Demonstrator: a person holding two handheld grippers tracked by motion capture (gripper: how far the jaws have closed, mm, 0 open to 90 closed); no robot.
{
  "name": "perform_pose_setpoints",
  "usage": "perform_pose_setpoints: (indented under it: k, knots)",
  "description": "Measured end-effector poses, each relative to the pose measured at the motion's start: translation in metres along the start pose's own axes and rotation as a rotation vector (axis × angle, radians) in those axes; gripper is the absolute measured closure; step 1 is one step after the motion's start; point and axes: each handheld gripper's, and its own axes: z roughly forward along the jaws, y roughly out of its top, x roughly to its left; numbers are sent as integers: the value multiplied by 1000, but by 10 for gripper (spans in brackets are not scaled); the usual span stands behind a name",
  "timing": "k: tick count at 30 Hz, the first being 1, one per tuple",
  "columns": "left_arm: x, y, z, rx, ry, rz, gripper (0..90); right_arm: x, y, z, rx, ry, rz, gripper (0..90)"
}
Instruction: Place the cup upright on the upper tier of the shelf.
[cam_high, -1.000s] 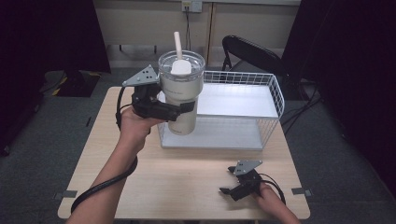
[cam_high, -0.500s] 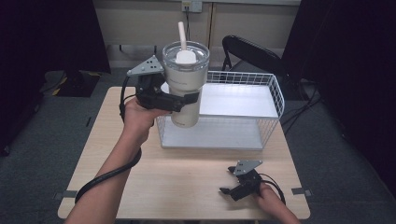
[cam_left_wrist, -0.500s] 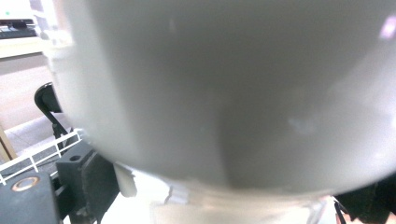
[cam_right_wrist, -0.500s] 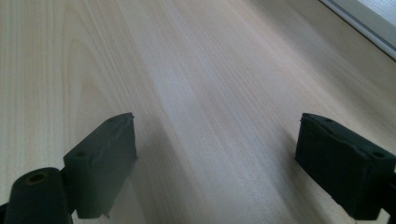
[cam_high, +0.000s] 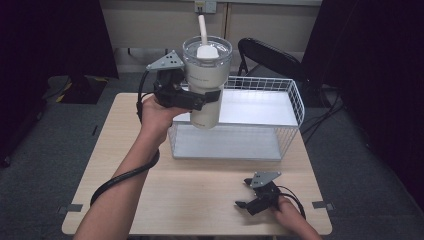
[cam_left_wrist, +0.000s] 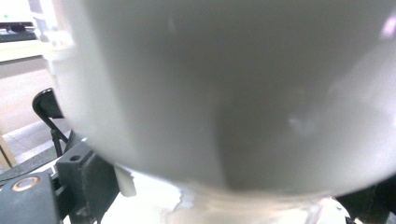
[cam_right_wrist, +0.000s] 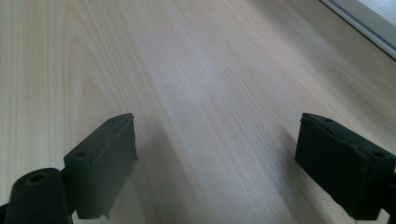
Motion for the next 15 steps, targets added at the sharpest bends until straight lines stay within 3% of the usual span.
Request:
perform_pose_setpoints:
  k: [15]
  knots:
    - [9, 4, 26, 8, 4, -5, 93, 0, 0, 0, -1, 1, -2, 120]
